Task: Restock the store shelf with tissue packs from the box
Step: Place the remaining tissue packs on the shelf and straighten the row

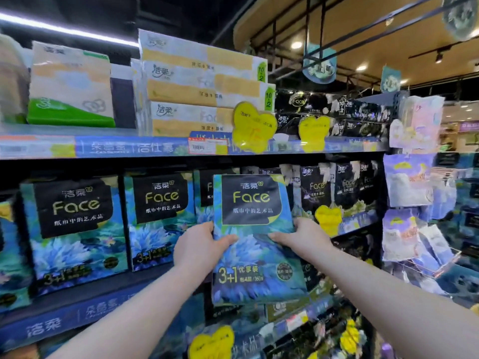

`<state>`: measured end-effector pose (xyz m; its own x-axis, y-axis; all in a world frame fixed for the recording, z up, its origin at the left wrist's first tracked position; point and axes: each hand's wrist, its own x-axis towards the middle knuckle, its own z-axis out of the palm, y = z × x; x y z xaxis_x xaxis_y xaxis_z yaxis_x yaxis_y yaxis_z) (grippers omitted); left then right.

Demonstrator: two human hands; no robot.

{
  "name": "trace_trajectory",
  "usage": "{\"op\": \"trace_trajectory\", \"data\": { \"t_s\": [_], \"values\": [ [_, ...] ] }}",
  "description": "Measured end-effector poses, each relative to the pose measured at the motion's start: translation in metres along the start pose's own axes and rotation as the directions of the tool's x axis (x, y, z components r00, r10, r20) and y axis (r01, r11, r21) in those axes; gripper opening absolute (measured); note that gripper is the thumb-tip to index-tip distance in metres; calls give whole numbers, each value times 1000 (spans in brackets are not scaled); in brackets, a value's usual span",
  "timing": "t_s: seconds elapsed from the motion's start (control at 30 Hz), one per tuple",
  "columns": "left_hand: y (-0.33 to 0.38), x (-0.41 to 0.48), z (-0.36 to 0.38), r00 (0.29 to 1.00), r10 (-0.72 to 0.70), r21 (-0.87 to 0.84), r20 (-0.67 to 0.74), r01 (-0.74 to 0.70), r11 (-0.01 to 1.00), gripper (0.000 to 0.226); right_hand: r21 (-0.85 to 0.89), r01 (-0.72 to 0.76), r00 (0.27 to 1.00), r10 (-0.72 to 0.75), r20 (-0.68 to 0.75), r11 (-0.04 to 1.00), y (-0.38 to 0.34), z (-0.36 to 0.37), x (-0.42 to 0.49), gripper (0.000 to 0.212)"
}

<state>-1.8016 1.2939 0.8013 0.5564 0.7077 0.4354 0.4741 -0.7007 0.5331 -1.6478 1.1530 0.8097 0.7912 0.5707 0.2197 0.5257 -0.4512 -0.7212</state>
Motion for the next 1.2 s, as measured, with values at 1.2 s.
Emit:
{"op": "trace_trajectory", "data": {
  "t_s": [1.2],
  "values": [
    [-20,104,86,896,-307,-275,-321,222,936,76,400,303,937,-347,40,865,15,76,170,38]
  ]
}}
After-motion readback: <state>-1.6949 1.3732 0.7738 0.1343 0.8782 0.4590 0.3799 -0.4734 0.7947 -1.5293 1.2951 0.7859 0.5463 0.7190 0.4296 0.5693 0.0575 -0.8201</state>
